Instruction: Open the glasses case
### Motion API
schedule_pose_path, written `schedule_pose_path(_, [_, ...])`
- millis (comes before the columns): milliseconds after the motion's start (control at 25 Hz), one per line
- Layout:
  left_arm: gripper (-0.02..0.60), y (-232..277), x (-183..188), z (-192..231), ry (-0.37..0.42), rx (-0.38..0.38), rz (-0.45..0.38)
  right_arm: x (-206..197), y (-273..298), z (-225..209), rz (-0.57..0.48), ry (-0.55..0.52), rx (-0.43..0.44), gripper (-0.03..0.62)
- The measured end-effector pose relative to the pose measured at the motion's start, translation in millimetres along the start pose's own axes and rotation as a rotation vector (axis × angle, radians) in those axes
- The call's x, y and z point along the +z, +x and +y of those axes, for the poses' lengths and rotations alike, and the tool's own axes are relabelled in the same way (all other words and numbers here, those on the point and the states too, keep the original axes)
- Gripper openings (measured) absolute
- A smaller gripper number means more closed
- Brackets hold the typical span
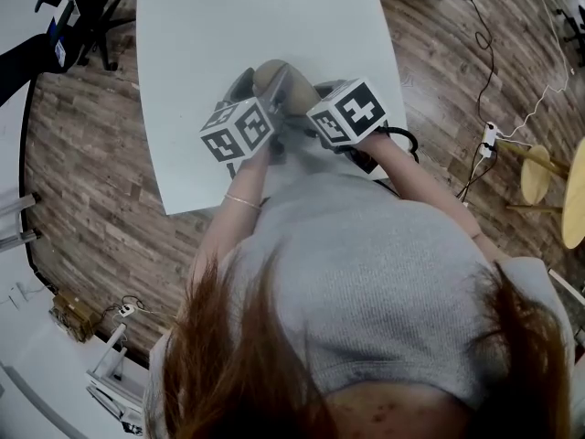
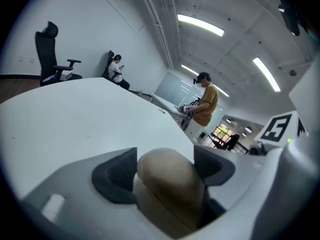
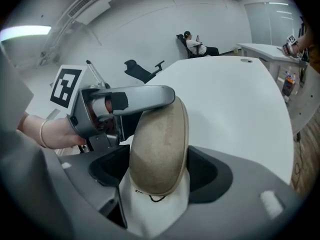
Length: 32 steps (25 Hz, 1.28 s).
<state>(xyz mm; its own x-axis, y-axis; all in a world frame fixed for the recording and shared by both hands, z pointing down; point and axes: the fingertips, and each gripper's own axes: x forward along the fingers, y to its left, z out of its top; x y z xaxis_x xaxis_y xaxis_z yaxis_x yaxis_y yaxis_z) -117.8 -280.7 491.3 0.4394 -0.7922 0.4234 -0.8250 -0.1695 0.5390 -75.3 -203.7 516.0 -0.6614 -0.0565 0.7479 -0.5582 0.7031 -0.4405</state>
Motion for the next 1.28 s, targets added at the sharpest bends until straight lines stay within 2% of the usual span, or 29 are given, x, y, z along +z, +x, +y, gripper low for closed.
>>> schedule_pose_path(120, [0.354, 2, -3, 3, 0.03, 0.001, 0.013, -2, 5, -2, 0.018, -0.019, -0.024, 0.362])
schedule_pose_path(200, [0.353, 1, -1, 7, 0.076, 0.039, 0.016, -3, 7, -1, 0.032, -0.017, -0.025, 0.364])
schedule_pose_path(280, [0.314, -1, 2, 12, 0.132, 0.087, 0.019, -5, 7, 0, 0.047, -0.024, -0.028, 0.365])
schedule_pose_path(320, [0.26, -1, 3, 13, 0.141, 0.093, 0.02, -6, 7, 0, 0.046, -0.028, -0.029, 0.365])
schedule_pose_path(400, [0.249, 1, 1, 9, 0.146, 0.075, 0.028, -6, 7, 0, 0.036, -0.032, -0.032, 0.368])
schedule_pose_path(560, [0.201, 5, -2, 0, 0.208, 0.054, 0.031, -12, 11, -1, 0.041, -0.051, -0.054, 0.389])
schedule_pose_path(680, [0.113, 2, 2, 0, 0.212, 0.057, 0.018, -20, 15, -1, 0.041, -0.09, -0.073, 0.401])
schedule_pose_path(720, [0.043, 0, 3, 1, 0.216, 0.066, 0.014, -21, 14, -2, 0.036, -0.098, -0.074, 0.403])
schedule_pose_path(760, [0.002, -1, 4, 2, 0.223, 0.075, 0.012, -23, 11, -5, 0.032, -0.096, -0.074, 0.412])
schedule_pose_path(1080, [0.002, -16, 16, -2, 0.221, 0.069, -0.033, -21, -33, -19, -0.036, -0.049, -0.127, 0.415])
schedule_pose_path(1200, [0.002, -24, 27, -15, 0.227, 0.051, -0.068, -1, -57, -16, -0.114, -0.066, -0.141, 0.356])
schedule_pose_path(1280, [0.002, -29, 37, -27, 0.253, 0.038, -0.094, 27, -77, -12, -0.233, -0.12, -0.182, 0.199])
